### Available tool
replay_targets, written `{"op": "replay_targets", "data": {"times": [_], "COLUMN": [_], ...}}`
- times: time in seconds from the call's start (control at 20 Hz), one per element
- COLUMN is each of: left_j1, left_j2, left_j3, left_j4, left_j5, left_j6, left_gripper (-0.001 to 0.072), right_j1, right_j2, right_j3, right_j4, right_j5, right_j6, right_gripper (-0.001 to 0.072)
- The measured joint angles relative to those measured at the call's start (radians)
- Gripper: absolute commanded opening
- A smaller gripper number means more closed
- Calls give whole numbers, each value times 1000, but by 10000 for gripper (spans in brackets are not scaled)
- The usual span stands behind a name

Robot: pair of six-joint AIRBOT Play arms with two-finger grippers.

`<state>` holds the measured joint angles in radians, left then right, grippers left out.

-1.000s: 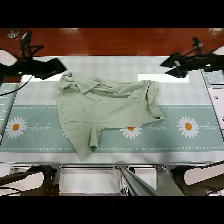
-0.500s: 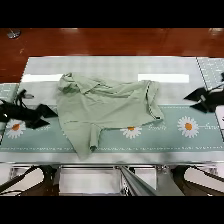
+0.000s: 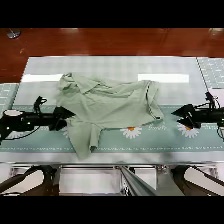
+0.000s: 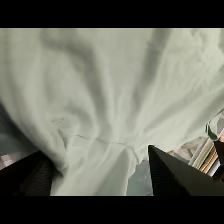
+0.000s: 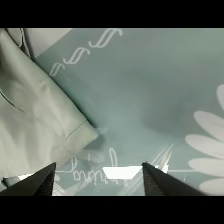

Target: Fold the shirts.

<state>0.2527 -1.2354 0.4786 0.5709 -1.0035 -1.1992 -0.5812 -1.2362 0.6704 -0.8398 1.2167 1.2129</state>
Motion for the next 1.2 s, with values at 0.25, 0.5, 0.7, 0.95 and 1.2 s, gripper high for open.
{"op": "replay_targets", "data": {"times": [0.25,0.5,0.7,0.95,1.2], "left_j1": [-96,-117,-121,-122,-122], "left_j2": [-31,-35,-35,-32,28], "left_j3": [56,127,145,198,530], "left_j4": [-14,-35,-39,-38,-38], "left_j5": [70,40,20,-52,-154], "left_j6": [40,57,60,72,52], "left_gripper": [20,21,21,20,19], "right_j1": [29,157,293,414,443], "right_j2": [-2,-88,-188,-243,-189], "right_j3": [-14,37,102,190,533], "right_j4": [21,35,68,67,71], "right_j5": [-8,-61,-70,-40,97], "right_j6": [-8,3,30,34,97], "right_gripper": [618,618,575,37,37]}}
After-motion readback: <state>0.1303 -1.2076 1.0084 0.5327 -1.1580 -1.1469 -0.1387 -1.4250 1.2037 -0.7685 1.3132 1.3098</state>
